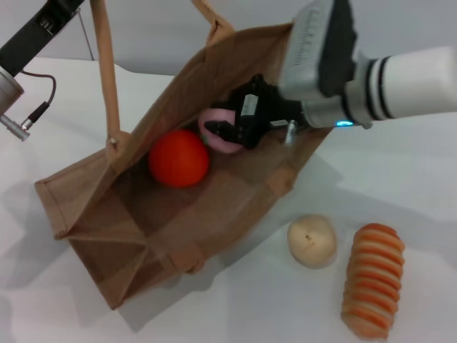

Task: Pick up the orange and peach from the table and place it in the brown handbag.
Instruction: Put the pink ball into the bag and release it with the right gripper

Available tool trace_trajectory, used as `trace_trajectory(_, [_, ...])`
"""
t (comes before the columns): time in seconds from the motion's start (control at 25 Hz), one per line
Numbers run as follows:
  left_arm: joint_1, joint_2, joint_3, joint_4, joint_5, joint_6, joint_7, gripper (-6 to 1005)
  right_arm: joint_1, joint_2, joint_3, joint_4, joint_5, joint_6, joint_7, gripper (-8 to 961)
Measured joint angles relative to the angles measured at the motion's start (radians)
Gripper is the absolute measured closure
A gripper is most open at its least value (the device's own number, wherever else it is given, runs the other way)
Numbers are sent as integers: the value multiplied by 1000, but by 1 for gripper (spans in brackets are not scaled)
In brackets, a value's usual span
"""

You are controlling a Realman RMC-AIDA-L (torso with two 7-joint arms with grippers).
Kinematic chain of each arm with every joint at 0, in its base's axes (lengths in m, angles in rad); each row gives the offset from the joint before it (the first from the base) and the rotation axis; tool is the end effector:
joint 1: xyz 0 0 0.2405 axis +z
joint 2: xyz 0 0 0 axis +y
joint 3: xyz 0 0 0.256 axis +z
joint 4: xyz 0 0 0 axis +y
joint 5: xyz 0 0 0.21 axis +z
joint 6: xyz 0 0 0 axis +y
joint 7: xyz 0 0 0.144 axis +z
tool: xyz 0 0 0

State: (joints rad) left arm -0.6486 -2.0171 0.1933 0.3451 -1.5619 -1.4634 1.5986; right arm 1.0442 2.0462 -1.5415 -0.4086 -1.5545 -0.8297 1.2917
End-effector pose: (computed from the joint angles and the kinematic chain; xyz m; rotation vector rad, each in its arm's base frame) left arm -0.2591 0.3908 0.0799 -1.8209 -1.0022 -1.5458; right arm 0.1069 0.4361 -0.0966 -2.7845 -0.0931 0.2047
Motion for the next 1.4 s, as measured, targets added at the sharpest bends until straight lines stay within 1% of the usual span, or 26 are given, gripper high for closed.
trace_trajectory(0.12, [-1,0,0,0,0,0,0,823,-19,0,-183,-42,134,154,26,652])
trace_trajectory(0.16, [-2,0,0,0,0,0,-1,823,-31,-1,-229,-62,168,194,26,653])
trace_trajectory(0.2, [-2,0,0,0,0,0,-1,822,-49,-2,-280,-96,202,240,26,653])
trace_trajectory(0.24, [-2,0,0,0,0,0,-1,822,-81,-5,-360,-160,245,324,25,653])
trace_trajectory(0.28, [-2,0,0,0,0,0,-1,821,-81,-5,-360,-160,245,324,25,654])
trace_trajectory(0.4, [1,0,0,0,0,0,-1,820,-125,-7,-453,-243,257,434,20,655])
trace_trajectory(0.48, [3,0,0,0,0,0,-1,819,-139,-7,-482,-262,258,476,21,657])
trace_trajectory(0.72, [6,0,-6,0,0,0,-1,816,-148,-8,-491,-265,269,488,26,659])
trace_trajectory(0.92, [13,0,-11,0,-2,1,1,814,-181,-12,-492,-296,270,482,26,662])
trace_trajectory(1.04, [22,0,-11,0,-9,14,1,813,-226,-18,-488,-348,271,455,26,411])
trace_trajectory(1.24, [33,0,-11,0,-12,31,2,810,-333,-31,-443,-471,266,384,20,399])
trace_trajectory(1.32, [35,0,-12,0,-12,46,2,810,-384,-35,-396,-508,263,338,18,399])
trace_trajectory(1.36, [35,1,-12,0,-12,56,3,809,-415,-39,-353,-525,263,292,15,398])
trace_trajectory(1.4, [36,1,-12,0,-12,60,3,809,-428,-41,-330,-530,263,264,13,398])
